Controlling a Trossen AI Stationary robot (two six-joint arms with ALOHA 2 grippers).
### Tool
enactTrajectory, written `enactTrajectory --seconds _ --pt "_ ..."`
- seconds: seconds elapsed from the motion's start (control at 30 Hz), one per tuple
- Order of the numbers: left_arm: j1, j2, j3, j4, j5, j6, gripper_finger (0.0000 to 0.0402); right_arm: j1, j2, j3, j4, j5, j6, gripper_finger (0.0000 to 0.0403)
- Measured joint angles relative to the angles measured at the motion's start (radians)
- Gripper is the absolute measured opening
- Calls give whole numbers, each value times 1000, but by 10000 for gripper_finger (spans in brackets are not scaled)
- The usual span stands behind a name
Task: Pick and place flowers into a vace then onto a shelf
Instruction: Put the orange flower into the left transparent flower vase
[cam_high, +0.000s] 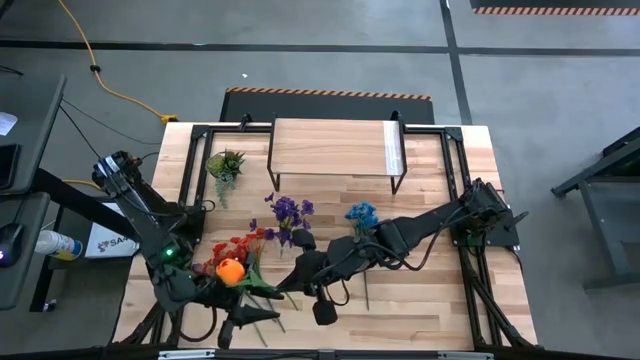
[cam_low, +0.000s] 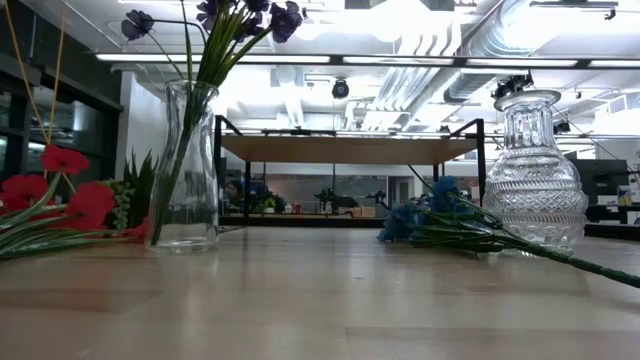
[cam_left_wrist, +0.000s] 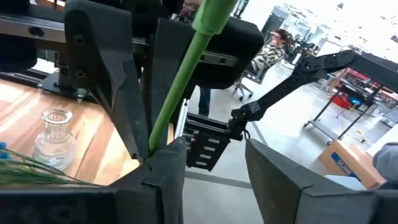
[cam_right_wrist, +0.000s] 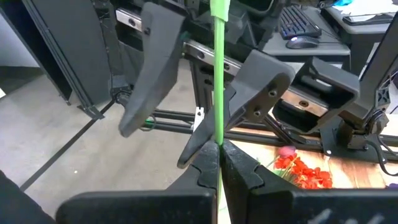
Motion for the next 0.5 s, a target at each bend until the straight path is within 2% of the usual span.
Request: enactTrajectory --seconds 0.13,0.37,0.5 --pt "-53 -34 0 -38 -59 -11 209 0 0 0 6 -1 0 0" --pt "-137 -64 0 -94 -294 4 209 0 0 0 16 -2 2 0" --pt "-141 -63 0 -118 -321 14 209 0 0 0 53 -19 1 0"
